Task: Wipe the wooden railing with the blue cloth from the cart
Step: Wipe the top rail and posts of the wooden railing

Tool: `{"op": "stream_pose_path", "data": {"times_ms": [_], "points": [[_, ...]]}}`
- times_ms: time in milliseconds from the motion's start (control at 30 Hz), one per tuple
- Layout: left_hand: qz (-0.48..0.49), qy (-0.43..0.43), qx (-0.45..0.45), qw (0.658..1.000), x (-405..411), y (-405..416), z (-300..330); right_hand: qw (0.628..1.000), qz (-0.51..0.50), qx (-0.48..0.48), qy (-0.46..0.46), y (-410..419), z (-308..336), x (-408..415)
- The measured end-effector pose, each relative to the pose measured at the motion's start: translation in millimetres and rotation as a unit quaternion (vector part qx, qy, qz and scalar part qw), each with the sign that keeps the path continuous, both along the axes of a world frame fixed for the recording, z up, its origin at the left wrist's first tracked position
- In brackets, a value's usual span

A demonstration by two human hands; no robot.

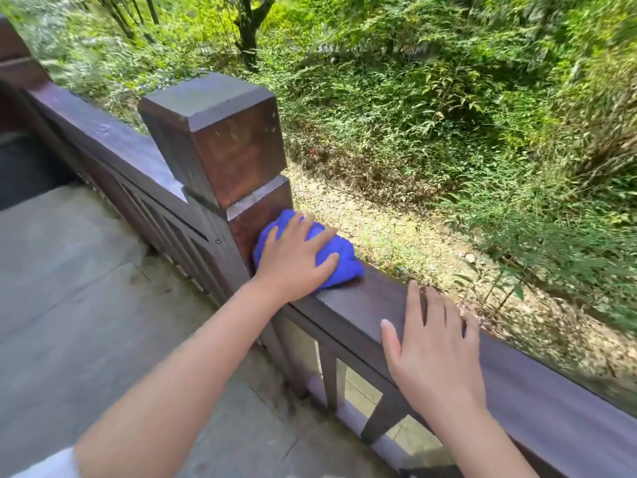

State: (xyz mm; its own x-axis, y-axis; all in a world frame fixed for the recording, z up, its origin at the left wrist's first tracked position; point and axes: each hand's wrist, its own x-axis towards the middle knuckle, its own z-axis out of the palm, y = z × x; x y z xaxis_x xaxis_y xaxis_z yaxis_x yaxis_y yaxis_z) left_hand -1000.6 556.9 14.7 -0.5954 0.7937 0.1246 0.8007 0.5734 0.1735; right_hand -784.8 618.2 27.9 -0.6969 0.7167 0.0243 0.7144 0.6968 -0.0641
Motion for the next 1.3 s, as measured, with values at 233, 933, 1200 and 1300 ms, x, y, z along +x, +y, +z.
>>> {"op": "stream_pose_path", "data": {"times_ms": [233, 933, 1200, 1300], "points": [[0.155, -0.014, 0.038, 0.987, 63.3, 8.7, -7.6, 0.999, 0.035, -0.01, 0.008, 3.3, -3.5, 6.5], [-0.116, -0.055, 0.058, 0.99, 70.9, -65.2, 13.2, 0.966, 0.238, -0.072, 0.074, 8.8, 26.1, -25.4], [-0.072, -0.059, 0.149, 0.985, 21.0, -157.8, 25.3, 0.957, 0.224, -0.097, 0.155, -77.2, 29.9, -82.9], [-0.049, -0.061, 0.155, 0.985, -17.1, -208.3, 39.3, 0.944, 0.244, -0.113, 0.191, -121.1, 37.0, -124.4]]}}
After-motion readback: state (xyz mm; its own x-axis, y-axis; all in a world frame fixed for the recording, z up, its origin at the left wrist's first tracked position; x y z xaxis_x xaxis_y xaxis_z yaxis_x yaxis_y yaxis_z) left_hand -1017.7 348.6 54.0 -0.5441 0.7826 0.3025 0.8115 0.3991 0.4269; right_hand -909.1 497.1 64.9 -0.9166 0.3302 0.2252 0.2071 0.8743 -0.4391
